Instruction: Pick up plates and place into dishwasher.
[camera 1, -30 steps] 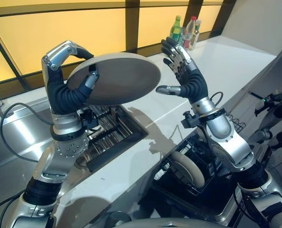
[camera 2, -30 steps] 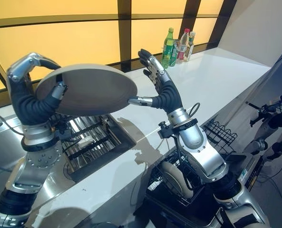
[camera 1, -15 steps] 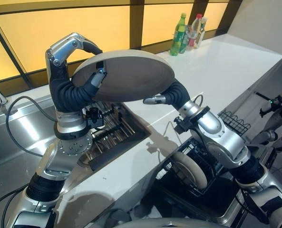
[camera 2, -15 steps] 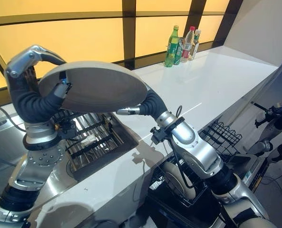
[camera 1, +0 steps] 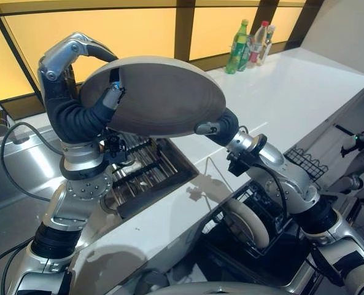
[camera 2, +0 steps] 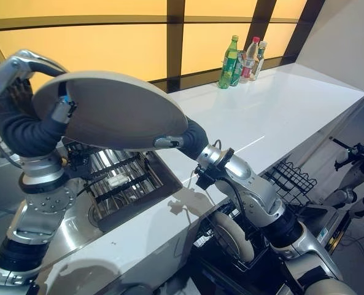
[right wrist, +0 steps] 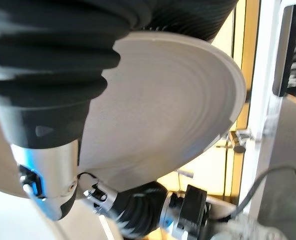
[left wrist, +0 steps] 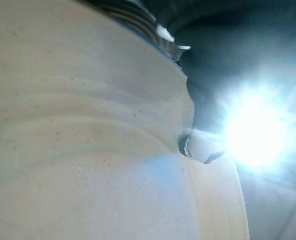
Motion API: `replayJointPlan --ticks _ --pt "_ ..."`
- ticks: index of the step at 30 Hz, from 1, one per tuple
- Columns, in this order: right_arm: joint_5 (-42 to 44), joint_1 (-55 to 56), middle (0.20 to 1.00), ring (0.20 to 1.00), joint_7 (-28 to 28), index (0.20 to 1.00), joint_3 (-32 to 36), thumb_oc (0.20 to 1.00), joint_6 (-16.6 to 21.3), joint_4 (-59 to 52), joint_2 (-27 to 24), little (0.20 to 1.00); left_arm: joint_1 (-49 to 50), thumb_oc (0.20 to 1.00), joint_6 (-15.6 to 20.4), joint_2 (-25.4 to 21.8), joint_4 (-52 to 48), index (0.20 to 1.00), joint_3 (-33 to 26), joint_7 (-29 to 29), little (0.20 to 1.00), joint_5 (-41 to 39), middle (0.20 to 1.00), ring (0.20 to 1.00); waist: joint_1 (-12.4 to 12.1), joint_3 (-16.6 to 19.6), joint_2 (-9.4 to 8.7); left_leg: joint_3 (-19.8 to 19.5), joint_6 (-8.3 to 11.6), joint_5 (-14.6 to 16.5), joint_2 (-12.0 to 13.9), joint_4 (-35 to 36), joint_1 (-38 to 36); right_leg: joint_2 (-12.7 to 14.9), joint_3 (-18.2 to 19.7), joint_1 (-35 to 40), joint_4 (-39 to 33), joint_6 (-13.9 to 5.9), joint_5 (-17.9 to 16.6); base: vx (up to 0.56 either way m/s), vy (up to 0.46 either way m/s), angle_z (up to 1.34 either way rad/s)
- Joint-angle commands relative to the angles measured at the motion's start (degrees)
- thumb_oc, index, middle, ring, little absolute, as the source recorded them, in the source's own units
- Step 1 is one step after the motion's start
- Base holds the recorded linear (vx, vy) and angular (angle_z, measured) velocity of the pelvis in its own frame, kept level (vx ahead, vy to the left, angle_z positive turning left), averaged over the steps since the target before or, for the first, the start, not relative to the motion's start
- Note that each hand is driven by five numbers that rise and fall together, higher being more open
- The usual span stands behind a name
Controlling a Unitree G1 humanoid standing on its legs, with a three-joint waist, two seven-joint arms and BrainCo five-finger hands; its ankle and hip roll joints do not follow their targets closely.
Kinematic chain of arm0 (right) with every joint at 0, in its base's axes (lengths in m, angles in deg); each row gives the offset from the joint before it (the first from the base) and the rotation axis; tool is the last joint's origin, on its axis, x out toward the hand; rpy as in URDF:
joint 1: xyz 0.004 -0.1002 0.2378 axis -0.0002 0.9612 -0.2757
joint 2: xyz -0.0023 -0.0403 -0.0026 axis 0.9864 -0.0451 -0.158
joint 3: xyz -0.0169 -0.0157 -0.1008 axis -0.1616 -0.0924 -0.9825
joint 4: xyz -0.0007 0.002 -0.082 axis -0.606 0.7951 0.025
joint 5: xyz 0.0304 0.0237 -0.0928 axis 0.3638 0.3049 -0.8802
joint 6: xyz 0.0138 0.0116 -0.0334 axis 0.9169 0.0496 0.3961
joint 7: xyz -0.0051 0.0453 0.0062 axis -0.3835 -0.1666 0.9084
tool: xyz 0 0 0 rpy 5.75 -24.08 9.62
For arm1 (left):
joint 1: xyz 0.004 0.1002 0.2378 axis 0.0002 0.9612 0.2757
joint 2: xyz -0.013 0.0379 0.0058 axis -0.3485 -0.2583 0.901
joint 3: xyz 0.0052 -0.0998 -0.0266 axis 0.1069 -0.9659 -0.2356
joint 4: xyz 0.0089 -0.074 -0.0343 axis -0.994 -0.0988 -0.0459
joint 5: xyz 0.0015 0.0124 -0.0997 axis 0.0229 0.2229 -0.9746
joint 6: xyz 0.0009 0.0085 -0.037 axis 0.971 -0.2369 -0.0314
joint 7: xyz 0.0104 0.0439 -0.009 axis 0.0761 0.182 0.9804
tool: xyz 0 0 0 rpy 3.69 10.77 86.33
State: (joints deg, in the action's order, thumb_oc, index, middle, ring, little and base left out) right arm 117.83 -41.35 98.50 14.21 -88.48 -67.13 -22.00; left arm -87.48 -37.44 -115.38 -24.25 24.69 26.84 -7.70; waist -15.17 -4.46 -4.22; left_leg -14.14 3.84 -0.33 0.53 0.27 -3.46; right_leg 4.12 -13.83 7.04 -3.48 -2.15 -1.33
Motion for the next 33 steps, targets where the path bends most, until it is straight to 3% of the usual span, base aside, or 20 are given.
replayJointPlan --ticks 1,8,9,11,14,15,16,17,18,23,33 --pt "7.83 -4.82 1.000 1.000 7.75 1.000 -2.16 1.000 0.05 -4.75 6.29 1.000 -2.10 0.200 4.38 1.22 2.54 0.200 4.66 -2.07 0.200 -0.85 0.200 0.200 -1.05 3.34 -0.54 -2.51 -3.58 -0.90 -3.35 2.39 -1.04 2.18 -1.86 1.40 8.18 -1.69 5.86 0.00 0.000 0.00" --pt "10.37 -3.07 1.000 1.000 8.31 1.000 -3.23 1.000 -0.70 -5.26 7.13 1.000 -1.44 0.200 4.89 1.50 3.40 0.200 4.90 -1.00 0.200 -0.30 0.200 0.200 -1.11 3.08 -0.57 -2.42 -3.65 -0.89 -3.27 2.20 -1.29 2.17 -1.94 1.64 8.01 -1.69 5.60 0.00 0.000 0.00" --pt "10.88 -2.54 1.000 1.000 7.94 1.000 -3.42 1.000 -2.27 -5.60 7.16 1.000 -1.24 0.200 4.85 1.46 3.48 0.200 4.84 -0.59 0.200 0.22 0.200 0.200 -1.01 3.04 -0.55 -2.35 -3.67 -0.89 -3.24 2.24 -1.32 2.12 -1.87 1.63 7.98 -1.70 5.57 0.00 0.000 0.00" --pt "11.48 -1.49 1.000 1.000 4.92 1.000 -3.72 1.000 -4.37 -6.14 7.15 1.000 -0.90 0.200 4.33 1.53 3.58 0.200 4.85 -0.04 0.200 0.75 0.200 0.200 -0.85 2.92 -0.53 -2.10 -3.69 -0.97 -3.11 2.37 -1.40 2.05 -1.72 1.66 7.86 -1.70 5.47 0.00 0.000 0.00" --pt "12.91 0.19 1.000 1.000 2.25 1.000 -3.75 1.000 -4.39 -5.92 6.72 1.000 0.13 0.200 3.79 1.31 4.09 0.200 4.71 0.65 0.200 0.46 0.200 0.200 -0.48 2.63 -0.38 -1.81 -3.59 -1.14 -2.94 2.56 -1.57 1.88 -1.45 1.62 7.87 -1.71 5.41 0.00 -0.012 -0.02" --pt "13.47 0.84 0.881 0.881 2.61 0.881 -3.81 0.881 -4.58 -5.92 6.76 0.881 0.57 0.200 3.75 1.32 4.30 0.200 4.61 0.60 0.200 0.28 0.200 0.200 -0.35 2.55 -0.32 -1.65 -3.56 -1.16 -2.90 2.59 -1.59 1.83 -1.33 1.62 7.86 -1.72 5.42 0.00 0.000 0.00" --pt "13.46 1.29 0.482 0.482 2.42 0.482 -3.92 0.482 -4.33 -5.99 6.82 0.482 0.87 0.200 3.69 1.46 4.50 0.200 4.61 0.56 0.200 0.15 0.200 0.200 -0.26 2.49 -0.29 -1.52 -3.56 -1.17 -2.86 2.61 -1.59 1.79 -1.22 1.60 7.78 -1.74 5.38 0.00 0.000 0.00" --pt "13.23 1.41 0.288 0.288 1.51 0.288 -4.22 0.288 -3.69 -5.98 7.04 0.288 1.09 0.200 3.53 1.74 4.75 0.200 4.80 0.67 0.200 0.23 0.200 0.200 -0.21 2.37 -0.25 -1.42 -3.56 -1.20 -2.79 2.65 -1.63 1.73 -1.10 1.63 7.69 -1.70 5.35 -0.02 -0.012 -0.05" --pt "12.91 1.37 0.200 0.200 0.74 0.200 -4.39 0.200 -2.96 -5.98 7.24 0.200 1.18 0.200 3.41 1.94 4.89 0.200 4.95 0.72 0.200 0.08 0.200 0.200 -0.21 2.28 -0.22 -1.37 -3.57 -1.21 -2.76 2.67 -1.67 1.69 -1.05 1.67 7.67 -1.66 5.34 -0.02 -0.012 -0.07" --pt "11.39 0.91 0.200 0.200 -3.51 0.200 -3.83 0.200 -0.13 -5.03 9.05 0.200 2.50 0.200 3.28 3.19 4.85 0.200 5.30 -0.26 0.200 -1.00 0.200 0.200 -0.51 1.97 -0.02 -1.66 -3.57 -1.28 -2.82 2.52 -1.63 1.53 -1.17 1.84 7.65 -1.40 5.40 -0.01 -0.003 -0.02" --pt "8.17 1.58 0.200 0.200 -6.20 0.200 -2.43 0.200 1.99 -5.13 9.45 0.200 2.52 0.200 2.49 3.52 4.53 0.200 5.67 -0.26 0.200 -0.90 0.200 0.200 -0.27 1.78 0.26 -1.90 -3.78 -1.28 -3.15 2.33 -1.59 1.36 -1.12 1.74 7.99 -1.15 5.61 0.00 0.000 0.00"
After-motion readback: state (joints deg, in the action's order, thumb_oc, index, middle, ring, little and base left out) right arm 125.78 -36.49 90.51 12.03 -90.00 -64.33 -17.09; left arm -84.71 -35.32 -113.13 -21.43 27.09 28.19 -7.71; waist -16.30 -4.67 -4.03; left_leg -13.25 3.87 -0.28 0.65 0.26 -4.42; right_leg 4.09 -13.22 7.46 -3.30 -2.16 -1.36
